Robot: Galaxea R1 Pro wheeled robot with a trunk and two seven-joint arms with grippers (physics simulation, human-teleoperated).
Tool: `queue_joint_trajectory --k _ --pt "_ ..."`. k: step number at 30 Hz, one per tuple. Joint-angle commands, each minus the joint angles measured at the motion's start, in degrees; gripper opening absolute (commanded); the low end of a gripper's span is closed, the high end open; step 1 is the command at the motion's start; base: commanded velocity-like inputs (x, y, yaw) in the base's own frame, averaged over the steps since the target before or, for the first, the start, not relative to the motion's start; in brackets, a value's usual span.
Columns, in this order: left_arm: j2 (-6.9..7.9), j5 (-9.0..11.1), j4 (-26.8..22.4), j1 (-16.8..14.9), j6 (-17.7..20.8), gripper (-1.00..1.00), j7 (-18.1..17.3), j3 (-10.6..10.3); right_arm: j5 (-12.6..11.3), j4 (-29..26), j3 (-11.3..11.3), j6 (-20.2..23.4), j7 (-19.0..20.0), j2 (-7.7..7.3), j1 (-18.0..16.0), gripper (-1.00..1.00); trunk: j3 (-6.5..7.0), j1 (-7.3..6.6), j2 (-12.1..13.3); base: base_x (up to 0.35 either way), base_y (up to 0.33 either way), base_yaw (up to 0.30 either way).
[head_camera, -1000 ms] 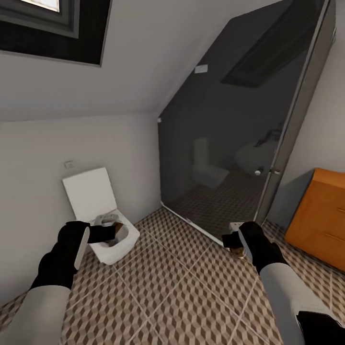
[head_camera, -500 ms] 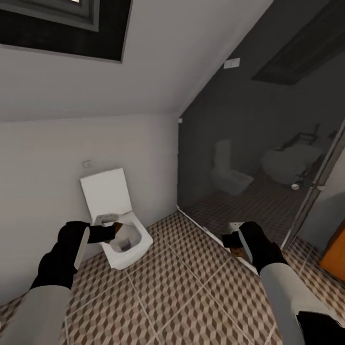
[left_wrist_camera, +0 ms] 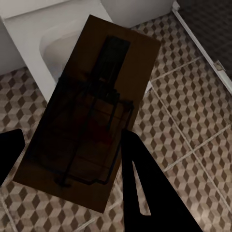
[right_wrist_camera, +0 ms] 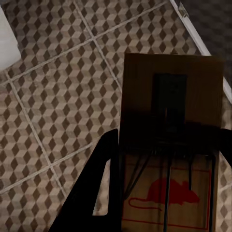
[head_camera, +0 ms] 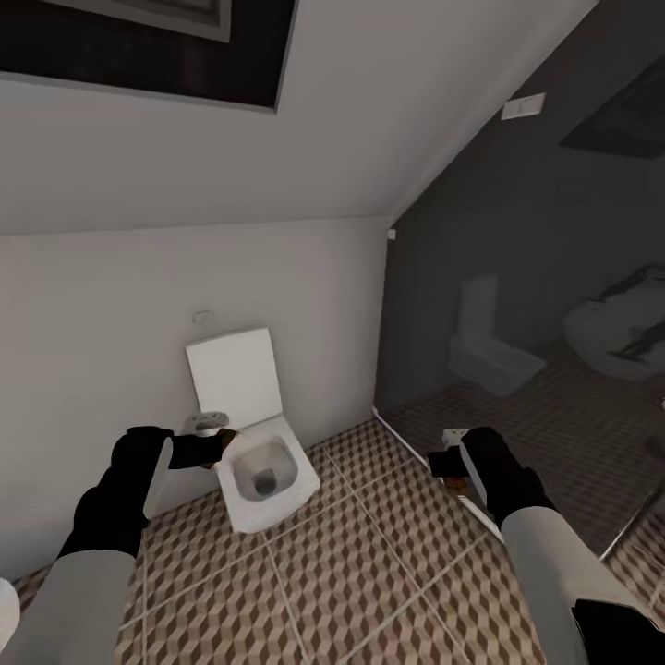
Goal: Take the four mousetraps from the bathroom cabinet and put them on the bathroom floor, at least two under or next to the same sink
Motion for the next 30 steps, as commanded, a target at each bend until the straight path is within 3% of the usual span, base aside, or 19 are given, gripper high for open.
queue_joint_trajectory --k 1,30 --pt "-0.02 -0.4 0.0 -0.1 0.2 -1.00 -0.4 0.1 0.6 -0.1 -0.1 0.2 0.5 0.01 0.0 -1.00 -0.10 0.04 -0.1 0.305 -0.074 0.270" --pt "0.05 -0.4 0.3 -0.1 0.2 -1.00 -0.3 0.1 0.6 -0.1 -0.1 0.2 0.5 0.01 0.0 -1.00 -0.68 0.04 -0.1 0.305 -0.074 0.270"
